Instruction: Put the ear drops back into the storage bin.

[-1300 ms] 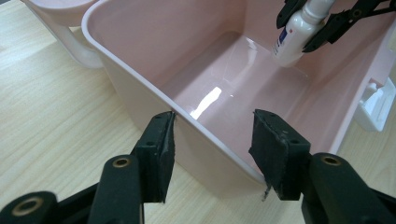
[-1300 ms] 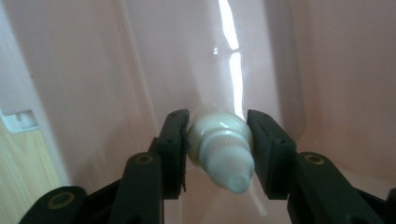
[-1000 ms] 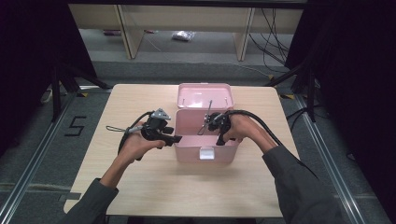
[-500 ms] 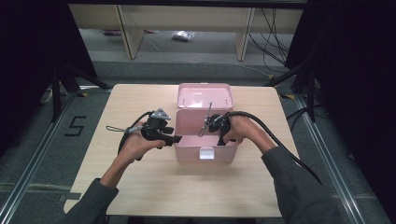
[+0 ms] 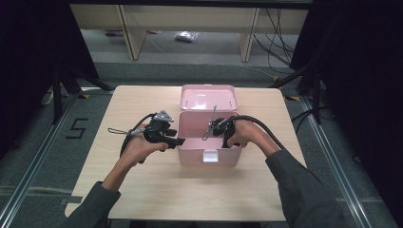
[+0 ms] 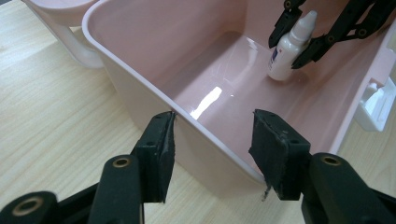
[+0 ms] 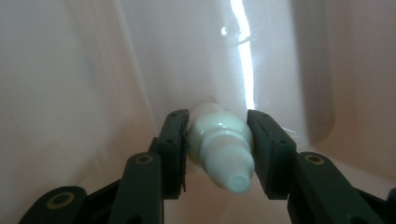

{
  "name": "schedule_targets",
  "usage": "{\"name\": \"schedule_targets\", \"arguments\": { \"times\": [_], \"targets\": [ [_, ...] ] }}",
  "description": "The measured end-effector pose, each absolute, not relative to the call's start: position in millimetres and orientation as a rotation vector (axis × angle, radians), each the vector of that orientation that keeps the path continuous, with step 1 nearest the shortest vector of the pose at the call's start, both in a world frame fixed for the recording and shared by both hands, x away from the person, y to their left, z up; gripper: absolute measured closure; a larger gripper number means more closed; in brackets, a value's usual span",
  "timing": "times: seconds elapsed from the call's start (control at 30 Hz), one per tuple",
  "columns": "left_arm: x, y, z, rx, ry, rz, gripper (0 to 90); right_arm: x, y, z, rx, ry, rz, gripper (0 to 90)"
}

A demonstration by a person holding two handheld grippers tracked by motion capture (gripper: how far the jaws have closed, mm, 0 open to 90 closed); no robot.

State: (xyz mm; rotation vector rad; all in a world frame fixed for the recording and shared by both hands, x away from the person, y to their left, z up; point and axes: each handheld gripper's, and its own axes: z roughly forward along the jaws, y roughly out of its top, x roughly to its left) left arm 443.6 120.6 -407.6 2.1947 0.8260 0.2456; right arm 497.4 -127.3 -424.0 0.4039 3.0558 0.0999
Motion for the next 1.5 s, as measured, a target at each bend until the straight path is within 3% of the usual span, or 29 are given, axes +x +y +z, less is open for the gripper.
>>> {"name": "schedule_targets", "arguments": {
  "times": [0.83,1.13,1.5],
  "targets": [
    [443.1,119.4,-407.6,2.196,0.824,0.245,48.7,500.0,-131.0,-434.0,0.372,3.090,0.117,59.2],
    [443.3,119.4,-407.7,2.197,0.822,0.246,48.8,496.9,-136.4,-410.0,0.521,3.003,0.280,38.9],
    [443.2,117.8,-408.6,2.193,0.823,0.231,46.1,492.2,-160.3,-368.9,0.533,2.958,0.527,36.2]
  ]
}}
